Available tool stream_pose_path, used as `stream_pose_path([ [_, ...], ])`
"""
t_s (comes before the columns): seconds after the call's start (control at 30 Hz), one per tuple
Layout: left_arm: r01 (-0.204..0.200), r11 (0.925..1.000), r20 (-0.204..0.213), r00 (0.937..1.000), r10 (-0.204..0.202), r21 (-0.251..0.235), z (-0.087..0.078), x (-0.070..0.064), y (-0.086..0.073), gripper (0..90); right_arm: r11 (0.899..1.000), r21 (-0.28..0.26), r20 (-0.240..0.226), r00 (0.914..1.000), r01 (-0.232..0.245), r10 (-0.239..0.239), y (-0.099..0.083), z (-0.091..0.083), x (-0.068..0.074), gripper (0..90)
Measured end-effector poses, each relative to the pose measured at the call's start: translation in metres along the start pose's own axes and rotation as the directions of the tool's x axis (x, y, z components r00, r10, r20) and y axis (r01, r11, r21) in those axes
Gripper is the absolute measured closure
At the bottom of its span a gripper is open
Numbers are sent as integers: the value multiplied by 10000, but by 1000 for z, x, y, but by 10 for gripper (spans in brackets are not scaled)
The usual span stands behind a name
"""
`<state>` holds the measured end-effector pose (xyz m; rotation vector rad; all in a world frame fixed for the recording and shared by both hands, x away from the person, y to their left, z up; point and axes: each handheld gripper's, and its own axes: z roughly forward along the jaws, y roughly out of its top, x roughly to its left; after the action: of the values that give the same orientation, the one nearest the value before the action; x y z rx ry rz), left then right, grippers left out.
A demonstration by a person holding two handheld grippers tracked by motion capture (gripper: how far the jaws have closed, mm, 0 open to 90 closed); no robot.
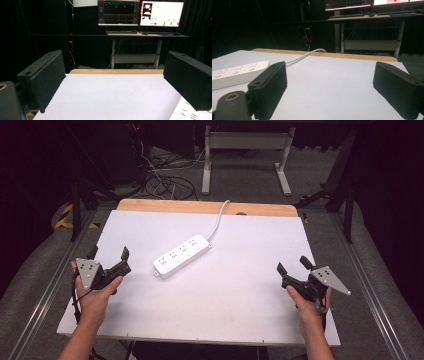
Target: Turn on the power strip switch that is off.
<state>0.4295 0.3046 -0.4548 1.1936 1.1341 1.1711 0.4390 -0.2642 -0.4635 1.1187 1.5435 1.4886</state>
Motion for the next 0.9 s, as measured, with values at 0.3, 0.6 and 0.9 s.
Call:
stream_pose_path([
  [0.3, -39, 10000, 11, 10000, 39, -7, 0, 0, 0, 50, 10000, 4, 5, 10000, 11, -11, 0, -1, 0, 125],
  [0.6, -100, 9999, 52, 9999, 100, 41, 1, -2, -1, 91, 10000, -3, 1, 10000, 54, -54, 0, -2, 1, 125],
  [0.9, 213, 9963, 954, 9950, -293, 835, -2, 0, 8, 677, 10000, 31, -53, 10000, 4, -4, 0, -3, 2, 126],
])
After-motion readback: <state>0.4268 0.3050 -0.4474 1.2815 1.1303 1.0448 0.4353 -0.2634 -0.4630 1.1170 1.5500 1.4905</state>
